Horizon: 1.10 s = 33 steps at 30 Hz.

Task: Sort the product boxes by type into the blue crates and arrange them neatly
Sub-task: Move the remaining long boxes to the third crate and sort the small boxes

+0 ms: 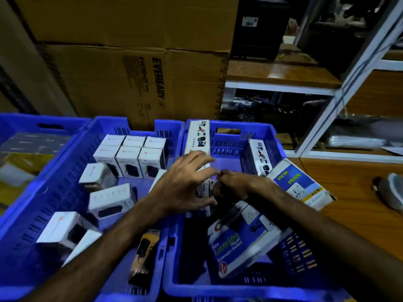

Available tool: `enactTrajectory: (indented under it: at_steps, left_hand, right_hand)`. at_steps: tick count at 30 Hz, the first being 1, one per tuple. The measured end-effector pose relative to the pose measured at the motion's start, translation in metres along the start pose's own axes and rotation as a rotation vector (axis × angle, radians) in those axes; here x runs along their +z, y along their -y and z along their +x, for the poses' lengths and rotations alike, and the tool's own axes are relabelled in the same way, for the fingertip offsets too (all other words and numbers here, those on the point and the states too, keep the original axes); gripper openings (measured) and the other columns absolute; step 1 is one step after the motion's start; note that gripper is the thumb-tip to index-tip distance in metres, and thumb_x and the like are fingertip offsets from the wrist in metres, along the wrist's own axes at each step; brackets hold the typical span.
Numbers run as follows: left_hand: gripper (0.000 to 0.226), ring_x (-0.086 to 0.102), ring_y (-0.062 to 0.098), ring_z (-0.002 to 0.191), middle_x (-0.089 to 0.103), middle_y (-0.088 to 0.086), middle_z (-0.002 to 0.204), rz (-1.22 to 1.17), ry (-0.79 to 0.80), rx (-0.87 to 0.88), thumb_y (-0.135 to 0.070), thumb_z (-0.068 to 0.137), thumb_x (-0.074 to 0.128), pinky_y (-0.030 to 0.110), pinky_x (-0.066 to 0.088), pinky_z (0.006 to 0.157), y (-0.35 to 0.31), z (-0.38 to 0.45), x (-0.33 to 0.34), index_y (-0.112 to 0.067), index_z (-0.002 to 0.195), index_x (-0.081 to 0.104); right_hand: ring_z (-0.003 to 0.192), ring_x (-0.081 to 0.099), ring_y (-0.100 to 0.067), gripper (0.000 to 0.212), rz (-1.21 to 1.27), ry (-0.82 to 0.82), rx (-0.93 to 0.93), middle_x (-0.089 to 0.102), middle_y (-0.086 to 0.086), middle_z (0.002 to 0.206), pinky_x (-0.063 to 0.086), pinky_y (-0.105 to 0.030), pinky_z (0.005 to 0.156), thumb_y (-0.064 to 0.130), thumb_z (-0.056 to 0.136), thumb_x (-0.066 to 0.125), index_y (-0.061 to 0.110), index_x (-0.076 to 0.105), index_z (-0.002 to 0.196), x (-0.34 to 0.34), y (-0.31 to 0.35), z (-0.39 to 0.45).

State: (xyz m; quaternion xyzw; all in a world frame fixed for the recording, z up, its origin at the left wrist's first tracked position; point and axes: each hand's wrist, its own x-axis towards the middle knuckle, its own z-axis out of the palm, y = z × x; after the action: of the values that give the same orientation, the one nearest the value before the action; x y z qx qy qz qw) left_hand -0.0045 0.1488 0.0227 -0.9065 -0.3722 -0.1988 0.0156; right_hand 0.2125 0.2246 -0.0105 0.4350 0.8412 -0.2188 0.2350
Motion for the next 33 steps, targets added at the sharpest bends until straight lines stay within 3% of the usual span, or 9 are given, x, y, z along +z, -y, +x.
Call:
enactTrajectory:
  at_steps: [3, 5, 10, 13, 18, 21, 24, 28, 33]
  left_hand:
    - [0.078, 0.05, 0.03, 0.135, 0.057, 0.009, 0.144, -0.023, -0.033, -0.034, -0.069, 0.075, 0.078, 0.044, 0.046, 0.101, 0.005, -0.002, 0.0, -0.019, 0.133, 0.065]
    - [0.082, 0.051, 0.029, 0.134, 0.056, 0.009, 0.144, -0.046, -0.051, -0.042, -0.072, 0.074, 0.078, 0.044, 0.047, 0.099, 0.009, -0.001, -0.001, -0.019, 0.135, 0.064]
    - [0.081, 0.053, 0.025, 0.131, 0.058, 0.007, 0.141, -0.191, -0.112, -0.058, -0.071, 0.071, 0.082, 0.048, 0.051, 0.1, 0.02, 0.0, -0.004, -0.018, 0.13, 0.068]
    - [0.08, 0.051, 0.022, 0.134, 0.057, 0.003, 0.143, -0.259, -0.142, -0.085, -0.07, 0.069, 0.084, 0.047, 0.051, 0.103, 0.024, -0.002, -0.006, -0.02, 0.13, 0.068]
    - [0.076, 0.053, 0.02, 0.132, 0.058, 0.001, 0.141, -0.397, -0.279, -0.151, -0.069, 0.069, 0.082, 0.043, 0.048, 0.109, 0.026, -0.004, -0.015, -0.021, 0.126, 0.07]
    - [0.075, 0.052, 0.018, 0.134, 0.055, -0.001, 0.143, -0.476, -0.344, -0.239, -0.065, 0.065, 0.085, 0.041, 0.045, 0.112, 0.027, -0.004, -0.021, -0.026, 0.128, 0.069]
    - [0.075, 0.052, 0.015, 0.134, 0.052, -0.002, 0.145, -0.559, -0.345, -0.304, -0.064, 0.063, 0.087, 0.036, 0.044, 0.113, 0.028, -0.003, -0.027, -0.028, 0.126, 0.07]
    - [0.066, 0.056, 0.004, 0.128, 0.055, -0.005, 0.136, -0.67, -0.378, -0.351, -0.065, 0.061, 0.084, 0.015, 0.039, 0.108, 0.032, 0.0, -0.036, -0.029, 0.115, 0.073]
    - [0.057, 0.063, 0.01, 0.118, 0.063, -0.003, 0.126, -0.844, -0.461, -0.44, -0.059, 0.061, 0.088, 0.036, 0.05, 0.107, 0.04, -0.001, -0.039, -0.025, 0.105, 0.072]
  right_hand:
    - [0.107, 0.062, -0.034, 0.015, -0.078, 0.07, 0.078, 0.055, -0.006, 0.115, 0.055, -0.049, 0.096, 0.031, 0.091, 0.068, 0.041, 0.068, 0.103, -0.003, 0.014, -0.006]
    - [0.117, 0.058, -0.037, 0.034, -0.157, 0.087, 0.136, 0.047, -0.008, 0.125, 0.052, -0.049, 0.102, 0.045, 0.091, 0.072, 0.031, 0.066, 0.122, 0.006, 0.018, -0.005]
    - [0.119, 0.054, -0.042, 0.079, -0.124, -0.041, 0.223, 0.042, -0.007, 0.126, 0.051, -0.064, 0.097, 0.064, 0.069, 0.081, 0.023, 0.053, 0.132, 0.022, 0.026, 0.004]
    - [0.124, 0.055, -0.039, 0.086, -0.141, -0.065, 0.203, 0.046, -0.01, 0.131, 0.051, -0.054, 0.098, 0.063, 0.074, 0.08, 0.019, 0.05, 0.141, 0.02, 0.028, -0.004]
    - [0.111, 0.063, -0.033, 0.064, -0.061, -0.22, 0.2, 0.048, -0.002, 0.117, 0.047, -0.038, 0.079, 0.059, 0.073, 0.081, 0.022, 0.062, 0.122, 0.002, 0.017, -0.023]
    - [0.105, 0.062, -0.028, 0.068, 0.039, -0.25, 0.154, 0.042, 0.005, 0.111, 0.05, -0.035, 0.085, 0.058, 0.071, 0.085, 0.02, 0.065, 0.124, -0.008, 0.012, -0.031]
    - [0.107, 0.059, -0.022, 0.084, 0.015, -0.263, 0.149, 0.045, 0.004, 0.12, 0.055, -0.04, 0.094, 0.082, 0.062, 0.07, 0.021, 0.07, 0.119, -0.01, 0.006, -0.038]
    - [0.103, 0.054, -0.015, 0.079, 0.002, -0.276, 0.153, 0.039, 0.013, 0.111, 0.053, -0.035, 0.084, 0.081, 0.064, 0.069, 0.022, 0.073, 0.115, -0.015, -0.002, -0.052]
    - [0.104, 0.055, -0.02, 0.073, -0.081, -0.374, 0.16, 0.041, 0.006, 0.114, 0.055, -0.041, 0.087, 0.08, 0.064, 0.07, 0.022, 0.075, 0.109, -0.044, -0.018, -0.074]
